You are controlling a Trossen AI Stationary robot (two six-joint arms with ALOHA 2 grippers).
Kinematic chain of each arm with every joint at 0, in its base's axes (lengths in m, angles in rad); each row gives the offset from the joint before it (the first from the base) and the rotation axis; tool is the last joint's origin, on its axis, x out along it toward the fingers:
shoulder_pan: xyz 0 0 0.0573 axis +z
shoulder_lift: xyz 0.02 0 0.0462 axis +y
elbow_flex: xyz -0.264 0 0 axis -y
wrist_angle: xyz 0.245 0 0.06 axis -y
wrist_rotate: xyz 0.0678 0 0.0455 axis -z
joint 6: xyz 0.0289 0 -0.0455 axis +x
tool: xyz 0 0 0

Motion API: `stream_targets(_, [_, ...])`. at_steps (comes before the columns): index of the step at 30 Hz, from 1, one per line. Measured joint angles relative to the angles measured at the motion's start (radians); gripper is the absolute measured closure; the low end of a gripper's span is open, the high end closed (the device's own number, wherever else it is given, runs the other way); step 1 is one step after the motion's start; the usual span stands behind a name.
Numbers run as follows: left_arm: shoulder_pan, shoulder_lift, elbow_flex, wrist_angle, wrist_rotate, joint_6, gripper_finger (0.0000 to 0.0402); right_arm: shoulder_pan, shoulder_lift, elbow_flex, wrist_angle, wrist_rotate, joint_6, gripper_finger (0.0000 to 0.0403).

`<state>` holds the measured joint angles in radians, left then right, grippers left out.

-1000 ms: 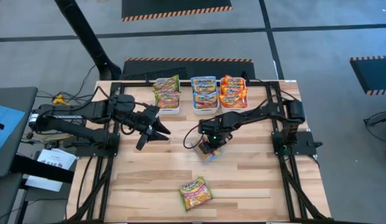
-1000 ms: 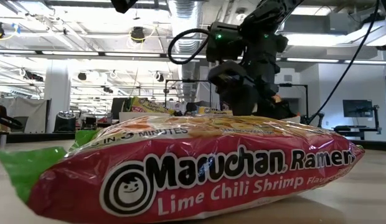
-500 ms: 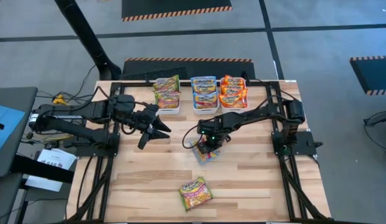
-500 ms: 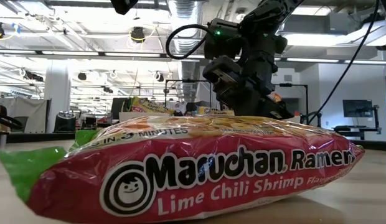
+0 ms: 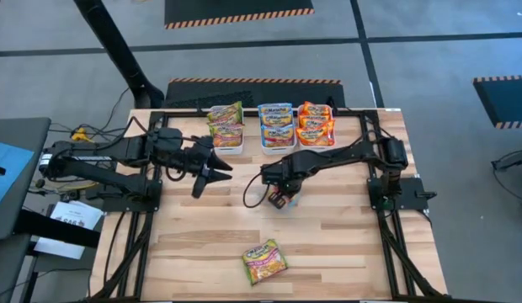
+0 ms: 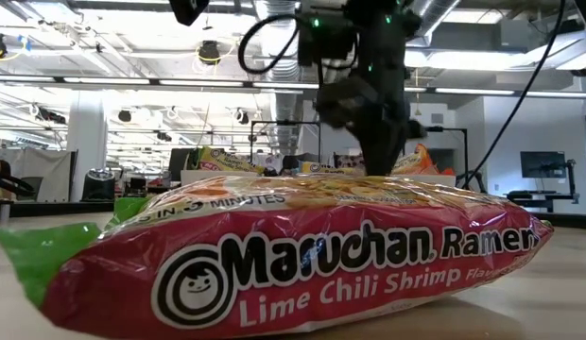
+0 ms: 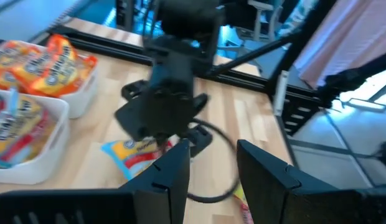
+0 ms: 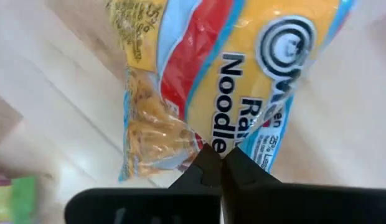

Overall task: Sort Maruchan noodles
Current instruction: Put the blue noodle pack into the middle white bin

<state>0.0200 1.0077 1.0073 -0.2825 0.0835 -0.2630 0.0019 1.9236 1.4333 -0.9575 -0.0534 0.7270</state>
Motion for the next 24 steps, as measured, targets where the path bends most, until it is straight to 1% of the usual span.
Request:
stream_targets(6, [0.0, 0.0, 0.0, 0.0, -0.103, 0.034, 0.0285, 0.019, 0.0, 0.137, -0.178, 0.135, -0.121, 0.04])
stream_targets(11, [0.0, 0.0, 0.0, 0.0, -0.196, 0.036, 0.0285, 0.014, -0.002, 0.241, -0.273, 0.254, -0.23, 0.0401])
stream_targets(14, [0.001, 0.0, 0.0, 0.0, -0.238, 0.037, 0.0285, 0.002, -0.004, 0.297, -0.323, 0.348, -0.31, 0.0401])
stream_targets(17, [0.005, 0.0, 0.0, 0.0, -0.278, 0.053, 0.0285, -0.015, -0.005, 0.335, -0.34, 0.458, -0.405, 0.04])
stream_targets(19, [0.012, 0.0, 0.0, 0.0, -0.301, 0.065, 0.0285, -0.034, -0.005, 0.353, -0.338, 0.513, -0.478, 0.04])
stream_targets(24, [0.039, 0.0, 0.0, 0.002, -0.359, 0.084, 0.0285, -0.097, -0.006, 0.362, -0.31, 0.607, -0.673, 0.04])
